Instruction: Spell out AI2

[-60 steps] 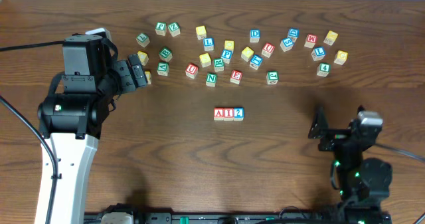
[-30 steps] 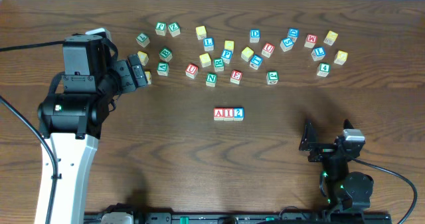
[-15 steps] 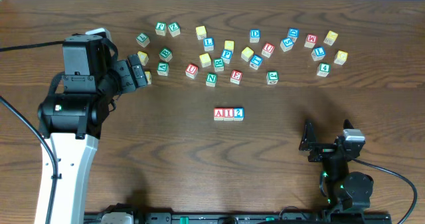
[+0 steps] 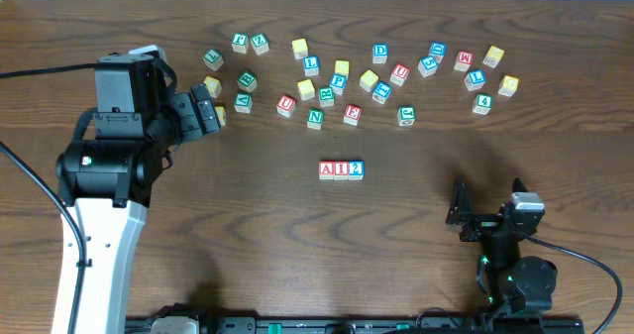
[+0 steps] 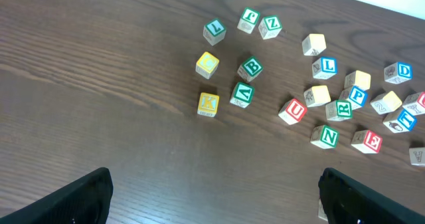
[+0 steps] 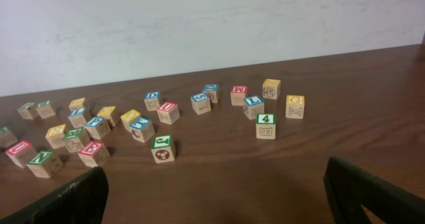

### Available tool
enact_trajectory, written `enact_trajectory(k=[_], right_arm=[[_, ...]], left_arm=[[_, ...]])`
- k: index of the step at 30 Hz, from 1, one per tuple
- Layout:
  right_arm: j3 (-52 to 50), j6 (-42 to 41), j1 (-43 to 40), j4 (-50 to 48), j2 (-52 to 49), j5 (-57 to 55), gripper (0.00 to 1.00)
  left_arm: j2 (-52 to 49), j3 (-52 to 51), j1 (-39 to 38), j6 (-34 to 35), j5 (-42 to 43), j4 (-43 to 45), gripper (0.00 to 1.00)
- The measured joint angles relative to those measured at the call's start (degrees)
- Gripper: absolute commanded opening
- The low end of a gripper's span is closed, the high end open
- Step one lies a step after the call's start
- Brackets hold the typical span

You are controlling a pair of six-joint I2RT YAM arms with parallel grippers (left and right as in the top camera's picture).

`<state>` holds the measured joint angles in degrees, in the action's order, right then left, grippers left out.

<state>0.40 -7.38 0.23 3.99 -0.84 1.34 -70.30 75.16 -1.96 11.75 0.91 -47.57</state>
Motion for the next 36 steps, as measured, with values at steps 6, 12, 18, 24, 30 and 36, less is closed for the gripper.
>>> enact_trajectory(k=[6,12,18,24,30,36], right_arm=[[0.0,0.0,0.0,0.0,0.0,0.02,0.99],[0.0,0.0,0.0,0.04,0.02,0.15,0.99],[0.0,0.0,0.0,0.0,0.04,0.15,0.99],[0.0,0.0,0.0,-0.02,0.09,0.15,0.99],[0.0,0.0,0.0,-0.02,0.11,0.15,0.99],[0.0,0.0,0.0,0.0,0.11,0.15,0.99]], left_arm=[[2.36,-0.57,0.0,-0.04,-0.11,0.42,0.98],[12.96,-8.9,1.7,-0.9,-0.46,8.35,0.98],[24.55,-24.17,4.09,-1.73,-0.61,20.59,0.98],[36.44,-38.97,5.33,-5.25,2.4,34.21,0.98],[47.58,-50.66,6.82,-6.43,3.72,40.15,0.98],[56.83,-60.02,7.43,-7.63,3.98,44.65,0.98]])
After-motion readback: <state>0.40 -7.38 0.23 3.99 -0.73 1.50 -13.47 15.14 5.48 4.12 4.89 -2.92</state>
